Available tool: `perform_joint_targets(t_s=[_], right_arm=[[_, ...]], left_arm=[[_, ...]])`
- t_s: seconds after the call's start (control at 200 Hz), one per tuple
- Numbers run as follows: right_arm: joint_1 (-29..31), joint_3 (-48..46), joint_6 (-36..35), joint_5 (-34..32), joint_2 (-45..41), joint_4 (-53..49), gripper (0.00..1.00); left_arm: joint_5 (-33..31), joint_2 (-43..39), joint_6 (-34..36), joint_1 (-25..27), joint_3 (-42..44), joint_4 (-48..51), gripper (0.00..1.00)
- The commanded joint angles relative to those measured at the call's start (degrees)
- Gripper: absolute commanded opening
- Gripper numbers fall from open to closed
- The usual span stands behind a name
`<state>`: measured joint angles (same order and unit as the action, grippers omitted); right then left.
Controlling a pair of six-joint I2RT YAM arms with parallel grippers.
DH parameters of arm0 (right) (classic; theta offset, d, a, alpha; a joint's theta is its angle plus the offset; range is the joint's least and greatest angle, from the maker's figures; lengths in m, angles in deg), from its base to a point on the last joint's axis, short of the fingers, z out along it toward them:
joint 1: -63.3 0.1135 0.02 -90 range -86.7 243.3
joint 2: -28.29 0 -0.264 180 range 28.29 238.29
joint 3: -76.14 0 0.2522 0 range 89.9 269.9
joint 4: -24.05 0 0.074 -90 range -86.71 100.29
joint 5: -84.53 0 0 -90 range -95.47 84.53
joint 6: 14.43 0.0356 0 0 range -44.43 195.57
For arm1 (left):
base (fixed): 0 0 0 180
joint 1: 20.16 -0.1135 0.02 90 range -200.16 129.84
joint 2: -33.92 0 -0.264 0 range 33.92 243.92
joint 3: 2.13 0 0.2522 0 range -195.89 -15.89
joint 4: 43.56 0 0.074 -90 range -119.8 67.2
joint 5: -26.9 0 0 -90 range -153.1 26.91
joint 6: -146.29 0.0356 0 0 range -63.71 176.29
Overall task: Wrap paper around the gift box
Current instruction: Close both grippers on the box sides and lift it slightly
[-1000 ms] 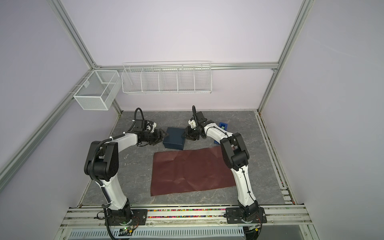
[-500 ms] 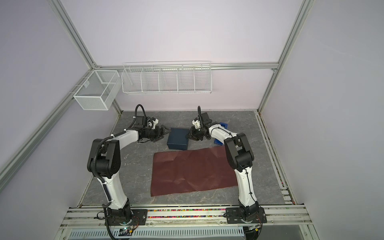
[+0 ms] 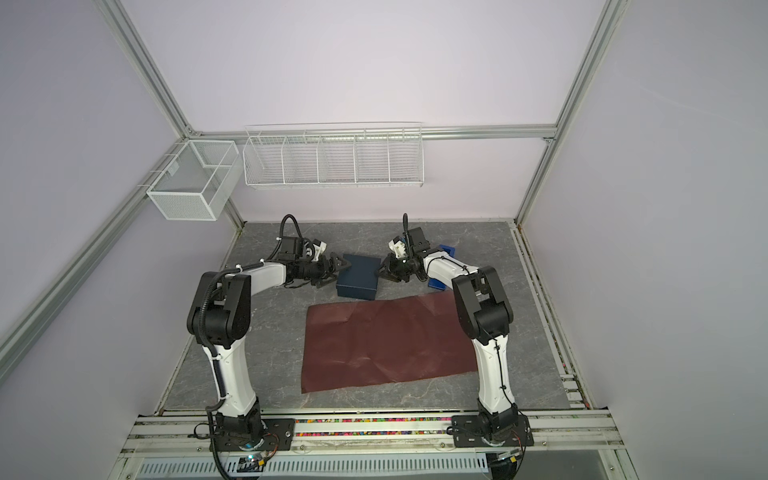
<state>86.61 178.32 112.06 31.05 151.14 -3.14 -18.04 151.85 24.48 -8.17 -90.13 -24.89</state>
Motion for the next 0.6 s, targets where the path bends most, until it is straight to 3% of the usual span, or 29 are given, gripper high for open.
perform_joint_targets(t_s=[0.0, 0.22, 0.415, 0.595], right_arm=[[-0.85, -2.6, 0.64, -5.14, 1.78, -4.47, 0.25], [-1.15, -3.12, 0.74, -5.13, 1.69, -4.28, 0.25], [-1.22, -3.6, 1.02, -5.24, 1.78, -3.8, 0.25], [-1.56, -4.64, 0.9, -5.4, 1.65, -3.32, 0.24]], left_arm=[[0.99, 1.64, -1.14, 0.79, 0.09, -1.84, 1.0], [1.36, 3.85, -1.51, 2.03, -0.45, -0.27, 1.0], [6.34, 4.23, -9.64, 2.12, 3.46, -11.66, 1.0], [-1.89, 1.28, -2.49, 2.12, 2.5, -0.07, 0.99]])
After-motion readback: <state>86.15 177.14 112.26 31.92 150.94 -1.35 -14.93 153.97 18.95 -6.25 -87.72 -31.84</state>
